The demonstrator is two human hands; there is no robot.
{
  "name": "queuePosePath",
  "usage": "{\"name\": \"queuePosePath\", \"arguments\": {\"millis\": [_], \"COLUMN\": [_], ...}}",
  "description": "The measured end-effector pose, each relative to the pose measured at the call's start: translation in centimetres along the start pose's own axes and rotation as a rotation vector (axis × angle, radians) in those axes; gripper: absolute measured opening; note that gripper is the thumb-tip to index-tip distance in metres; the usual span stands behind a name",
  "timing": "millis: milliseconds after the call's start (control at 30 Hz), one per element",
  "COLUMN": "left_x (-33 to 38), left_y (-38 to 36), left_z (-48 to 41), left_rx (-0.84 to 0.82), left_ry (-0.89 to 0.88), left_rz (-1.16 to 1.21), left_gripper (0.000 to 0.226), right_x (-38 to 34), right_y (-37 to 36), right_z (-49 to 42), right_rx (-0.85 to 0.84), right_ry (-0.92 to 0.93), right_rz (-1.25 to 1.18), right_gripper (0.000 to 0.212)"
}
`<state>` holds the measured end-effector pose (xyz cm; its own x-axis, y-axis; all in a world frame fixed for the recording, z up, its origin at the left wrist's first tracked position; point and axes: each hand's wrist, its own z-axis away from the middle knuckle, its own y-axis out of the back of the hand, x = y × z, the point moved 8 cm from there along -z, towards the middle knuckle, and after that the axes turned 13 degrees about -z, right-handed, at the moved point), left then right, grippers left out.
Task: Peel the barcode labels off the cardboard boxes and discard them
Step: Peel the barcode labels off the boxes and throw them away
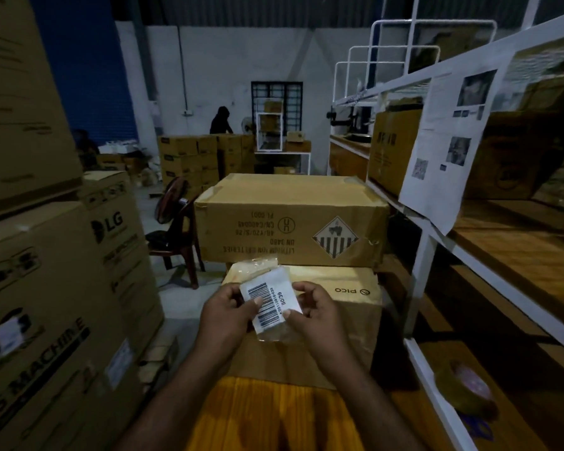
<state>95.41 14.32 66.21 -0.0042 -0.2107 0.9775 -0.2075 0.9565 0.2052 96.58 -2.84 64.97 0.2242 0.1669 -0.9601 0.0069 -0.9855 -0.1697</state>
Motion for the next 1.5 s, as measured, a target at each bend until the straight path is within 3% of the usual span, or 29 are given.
{"name": "queuePosePath", "arguments": {"millis": [267,367,500,600,800,1033,1167,1300,1367,1500], "left_x": [-3.9,-3.5,-4.9,-7.1,-12.8,-20.5,-24.9,-28.1,-29.6,-33.6], "left_y": [7.4,11.4,15.2,19.3,27.6,35.1,38.9,41.4,42.6,43.6], "left_z": [2.3,4.1,7.0,10.1,18.9,31.1,38.1,43.6,46.0,50.1], "left_rx": [0.205,0.283,0.168,0.256,0.501,0.574,0.661,0.685,0.714,0.749], "left_ry": [0.121,0.053,0.092,0.158,0.331,0.472,0.595,0.713,0.743,0.857], "left_rz": [0.021,-0.132,-0.474,-0.559,-0.459,-0.442,-0.425,-0.515,-0.562,-0.598], "left_gripper": [0.023,0.033,0.020,0.009,0.007,0.015,0.022,0.029,0.035,0.014], "right_x": [1.8,2.9,4.9,6.3,10.7,17.0,19.8,21.7,22.2,24.9], "right_y": [-6.3,-9.9,-15.8,-20.0,-26.3,-33.7,-37.5,-39.9,-41.1,-43.0], "right_z": [-0.1,0.8,3.6,6.4,14.0,25.4,31.5,36.4,38.8,43.1], "right_rx": [-0.391,-0.585,-0.795,-0.862,-0.976,-1.181,-1.289,-1.245,-1.279,-1.399], "right_ry": [-0.099,-0.114,-0.080,-0.110,-0.241,-0.394,-0.371,-0.476,-0.462,-0.389], "right_rz": [0.051,0.192,0.299,0.257,0.315,0.355,0.310,0.243,0.298,0.488], "right_gripper": [0.031,0.030,0.031,0.026,0.008,0.016,0.024,0.044,0.037,0.029]}}
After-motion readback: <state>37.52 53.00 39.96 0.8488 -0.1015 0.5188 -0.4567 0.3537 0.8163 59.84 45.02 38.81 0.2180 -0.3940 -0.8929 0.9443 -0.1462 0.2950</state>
